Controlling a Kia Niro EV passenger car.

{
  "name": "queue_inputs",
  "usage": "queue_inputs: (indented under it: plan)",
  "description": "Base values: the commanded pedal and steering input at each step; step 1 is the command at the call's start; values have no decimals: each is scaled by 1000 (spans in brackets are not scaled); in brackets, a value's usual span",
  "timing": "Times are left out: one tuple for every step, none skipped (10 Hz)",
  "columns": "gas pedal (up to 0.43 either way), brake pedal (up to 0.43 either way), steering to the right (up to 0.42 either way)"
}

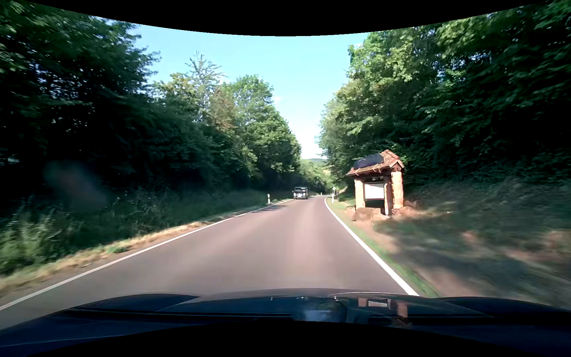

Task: Follow the waypoints while adhering to traffic rules and regulations

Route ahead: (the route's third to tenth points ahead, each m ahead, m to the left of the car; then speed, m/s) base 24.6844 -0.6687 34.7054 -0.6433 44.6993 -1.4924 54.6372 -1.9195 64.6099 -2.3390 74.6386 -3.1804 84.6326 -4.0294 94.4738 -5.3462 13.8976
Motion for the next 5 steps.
queue_inputs:
  plan:
    - [197, 0, 8]
    - [197, 0, 8]
    - [197, 0, 8]
    - [197, 0, 8]
    - [197, 0, 8]
